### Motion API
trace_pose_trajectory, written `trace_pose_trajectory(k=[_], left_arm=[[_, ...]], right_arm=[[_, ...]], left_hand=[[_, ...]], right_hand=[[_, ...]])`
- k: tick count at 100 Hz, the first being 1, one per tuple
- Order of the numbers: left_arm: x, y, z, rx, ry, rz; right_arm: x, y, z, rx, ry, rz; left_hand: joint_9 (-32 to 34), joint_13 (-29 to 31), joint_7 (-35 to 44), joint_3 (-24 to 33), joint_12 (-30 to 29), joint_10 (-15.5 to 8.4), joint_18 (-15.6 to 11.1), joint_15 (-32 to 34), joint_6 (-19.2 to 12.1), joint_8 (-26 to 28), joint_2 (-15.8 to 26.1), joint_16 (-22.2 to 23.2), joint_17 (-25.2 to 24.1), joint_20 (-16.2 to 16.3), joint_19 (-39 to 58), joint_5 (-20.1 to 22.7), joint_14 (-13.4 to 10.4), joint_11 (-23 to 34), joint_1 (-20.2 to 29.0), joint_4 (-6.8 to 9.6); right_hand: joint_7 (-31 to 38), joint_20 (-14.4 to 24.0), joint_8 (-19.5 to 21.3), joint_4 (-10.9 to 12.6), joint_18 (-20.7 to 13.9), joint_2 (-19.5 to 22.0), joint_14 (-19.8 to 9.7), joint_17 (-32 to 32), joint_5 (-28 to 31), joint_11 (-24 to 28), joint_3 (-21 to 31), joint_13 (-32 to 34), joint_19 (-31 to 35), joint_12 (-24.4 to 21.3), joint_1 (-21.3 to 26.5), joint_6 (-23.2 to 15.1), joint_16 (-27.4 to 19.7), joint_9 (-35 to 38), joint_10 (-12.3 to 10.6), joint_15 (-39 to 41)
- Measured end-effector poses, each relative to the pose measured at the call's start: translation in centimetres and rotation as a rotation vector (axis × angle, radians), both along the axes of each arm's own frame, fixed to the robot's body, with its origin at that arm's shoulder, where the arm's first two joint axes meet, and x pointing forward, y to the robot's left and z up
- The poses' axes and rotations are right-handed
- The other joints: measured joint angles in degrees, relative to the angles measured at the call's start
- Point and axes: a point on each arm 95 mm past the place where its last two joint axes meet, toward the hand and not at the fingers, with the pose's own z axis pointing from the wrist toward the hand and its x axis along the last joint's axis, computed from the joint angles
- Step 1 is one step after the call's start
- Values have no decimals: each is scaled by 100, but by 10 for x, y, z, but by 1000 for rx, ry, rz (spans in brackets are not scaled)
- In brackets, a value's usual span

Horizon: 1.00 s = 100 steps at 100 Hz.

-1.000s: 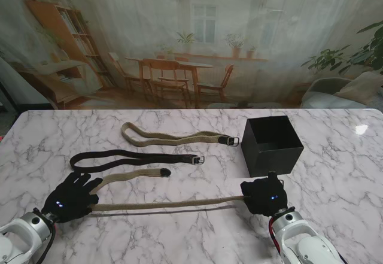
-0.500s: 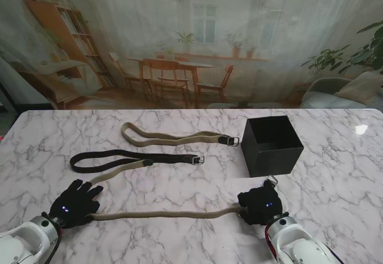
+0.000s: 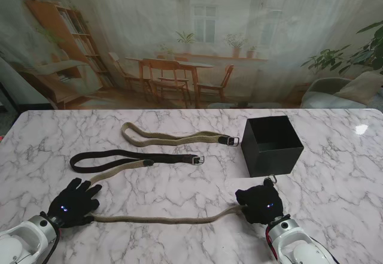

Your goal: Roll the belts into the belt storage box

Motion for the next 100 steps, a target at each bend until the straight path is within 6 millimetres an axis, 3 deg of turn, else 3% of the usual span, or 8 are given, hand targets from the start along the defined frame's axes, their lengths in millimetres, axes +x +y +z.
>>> trace_pose_trajectory(k=[9, 22, 29, 42, 56, 67, 93, 100], left_arm=[[-1, 2, 0, 2, 0, 3], [-1, 2, 0, 5, 0, 2], [-1, 1, 0, 5, 3, 0], [0, 0, 0, 2, 4, -6], [-2, 4, 3, -18, -1, -22], [-5, 4, 12, -45, -3, -45], [-4, 0, 36, -79, -69, -84], [-2, -2, 40, -105, -95, -91]], right_arm=[[0, 0, 0, 10, -44, 0], [2, -1, -3, -6, -30, -18], [2, -2, -7, -49, 56, -46], [1, -1, -7, -42, 52, -46], [-2, -5, 0, 1, 12, -27], [-6, -8, 9, 16, -9, -14], [-7, -19, 29, 41, -112, 10], [-5, -25, 33, 40, -126, -8]], left_hand=[[0, 0, -162, -146, -1, 3, 52, 0, 6, -41, 64, 0, -10, 0, -11, -3, 1, -1, -108, 0], [0, 0, -201, -173, -1, 7, 67, 0, 37, -80, 131, 0, -13, -38, -68, -3, 9, -46, -179, -8], [0, 0, -201, -233, -1, 9, 70, 0, 144, -91, 210, 0, -15, -39, -70, -3, 12, -66, -364, -8], [0, 0, -376, -246, -2, 12, 81, 0, 184, -265, 206, 0, -18, -43, -136, -112, 15, -74, -477, -8], [-1, 0, -940, -249, -2, 24, 138, 0, 21, -583, 206, 0, -18, -44, -141, -539, 18, -139, -549, -8], [-1, 0, -1169, -249, -2, 70, 144, -8, 5, -721, 206, 0, -18, -44, -177, -721, 18, -144, -549, -8], [3, 221, -1222, -249, -3, 71, 228, -10, 3, -787, 206, 0, 82, -45, -208, -731, 29, -145, -765, -8], [17, 233, -1234, -238, -3, 71, 279, -10, 3, -787, 441, 0, 126, -45, -208, -672, 30, -145, -759, -8]], right_hand=[[177, 0, 60, 0, -8, -52, -52, 13, -36, 180, -64, -8, 60, 37, -134, -8, 46, -71, -45, 120], [196, -121, 313, -1, -15, -44, -60, -72, 85, 101, -882, -45, 54, -478, -732, -14, -25, -239, 50, -44], [-312, -135, 702, 363, -18, 185, 48, -152, 142, -239, -1218, -131, -8, -698, -1037, 205, -82, -496, 159, -242], [-1317, -140, 605, 606, -19, 526, 66, -302, 115, -633, -1849, -475, -114, -963, -1400, 505, -160, -939, 376, -494], [-2061, -140, 171, 612, -22, 597, 71, -369, -31, -710, -1846, -596, -140, -1032, -1603, 650, -245, -1172, 458, -621], [-2188, -140, 93, 613, -22, 712, 84, -386, -31, -713, -1847, -596, -173, -1037, -1603, 708, -245, -1214, 503, -621], [-2291, -163, 26, 673, -23, 1332, 90, -443, -31, -827, -1709, -726, -289, -1114, -1571, 709, -366, -1231, 510, -782], [-2299, -187, 25, 674, -2, 1383, 106, -483, -31, -866, -1674, -808, -305, -1128, -1520, 709, -378, -1355, 555, -837]])
